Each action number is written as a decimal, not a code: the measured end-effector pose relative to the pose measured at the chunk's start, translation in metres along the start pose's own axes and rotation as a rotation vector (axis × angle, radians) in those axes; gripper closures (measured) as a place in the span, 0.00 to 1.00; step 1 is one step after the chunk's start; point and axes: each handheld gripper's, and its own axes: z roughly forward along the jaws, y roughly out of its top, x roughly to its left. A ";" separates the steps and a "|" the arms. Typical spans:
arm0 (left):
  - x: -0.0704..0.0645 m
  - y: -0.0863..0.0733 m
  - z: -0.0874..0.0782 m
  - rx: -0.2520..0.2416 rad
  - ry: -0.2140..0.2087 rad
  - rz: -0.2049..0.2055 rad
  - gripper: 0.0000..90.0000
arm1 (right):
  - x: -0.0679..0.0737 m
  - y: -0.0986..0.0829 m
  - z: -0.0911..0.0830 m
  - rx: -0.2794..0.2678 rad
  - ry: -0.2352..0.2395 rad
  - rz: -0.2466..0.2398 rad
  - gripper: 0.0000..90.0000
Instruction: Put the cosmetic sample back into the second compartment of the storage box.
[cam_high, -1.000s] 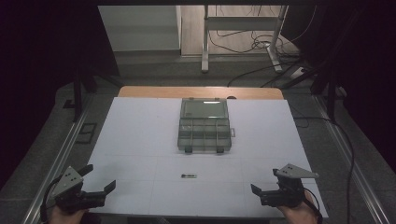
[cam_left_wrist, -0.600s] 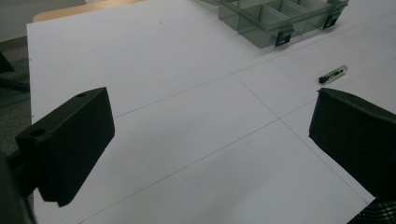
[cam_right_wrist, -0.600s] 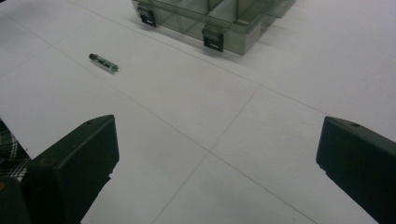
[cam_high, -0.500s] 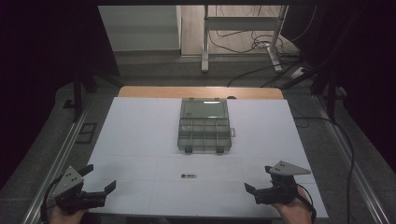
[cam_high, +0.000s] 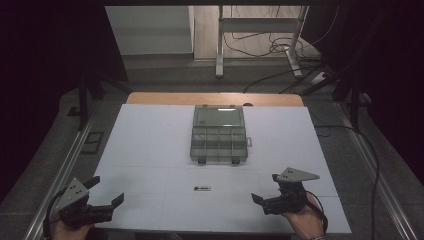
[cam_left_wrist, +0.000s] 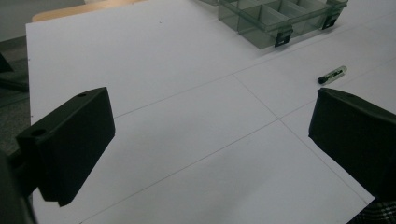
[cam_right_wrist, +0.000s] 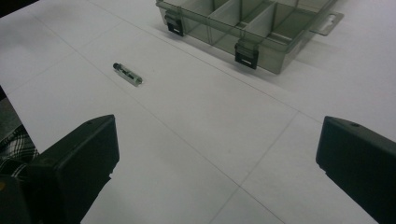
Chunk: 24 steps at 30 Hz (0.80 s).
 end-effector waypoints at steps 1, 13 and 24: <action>0.000 0.000 0.000 0.000 0.000 0.000 0.01 | 0.001 0.001 0.001 0.000 0.006 -0.005 0.00; 0.000 0.000 0.000 0.002 -0.003 0.003 0.01 | 0.007 0.012 0.021 0.026 0.036 -0.035 0.00; 0.000 0.000 0.000 0.003 -0.006 0.002 0.01 | 0.010 0.019 0.042 0.058 0.057 -0.051 0.00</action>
